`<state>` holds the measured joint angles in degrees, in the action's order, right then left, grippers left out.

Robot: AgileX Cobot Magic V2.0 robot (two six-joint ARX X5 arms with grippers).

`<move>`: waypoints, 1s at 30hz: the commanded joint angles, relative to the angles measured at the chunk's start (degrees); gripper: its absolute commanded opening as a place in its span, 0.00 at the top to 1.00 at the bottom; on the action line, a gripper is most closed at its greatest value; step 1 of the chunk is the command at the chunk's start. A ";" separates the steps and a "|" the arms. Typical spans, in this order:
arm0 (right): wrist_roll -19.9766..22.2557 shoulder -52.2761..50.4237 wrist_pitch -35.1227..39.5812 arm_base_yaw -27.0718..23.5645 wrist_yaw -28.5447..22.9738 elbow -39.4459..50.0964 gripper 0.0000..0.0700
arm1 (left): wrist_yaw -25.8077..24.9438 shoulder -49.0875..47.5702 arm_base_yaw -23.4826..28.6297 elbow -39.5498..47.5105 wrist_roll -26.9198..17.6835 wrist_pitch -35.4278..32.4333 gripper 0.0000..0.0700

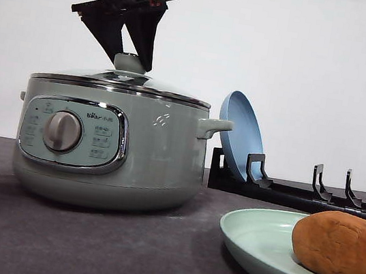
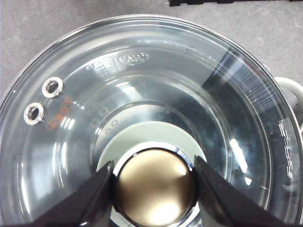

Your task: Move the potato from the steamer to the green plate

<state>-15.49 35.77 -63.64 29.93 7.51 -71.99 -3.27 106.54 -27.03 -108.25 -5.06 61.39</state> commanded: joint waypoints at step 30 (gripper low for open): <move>-0.57 0.44 -1.00 0.31 -0.07 -0.87 0.00 | 0.33 1.35 0.59 -10.58 2.05 6.45 0.00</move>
<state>-15.49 35.77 -64.79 29.93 7.51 -71.99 -2.92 106.74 -26.13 -116.87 -3.66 67.30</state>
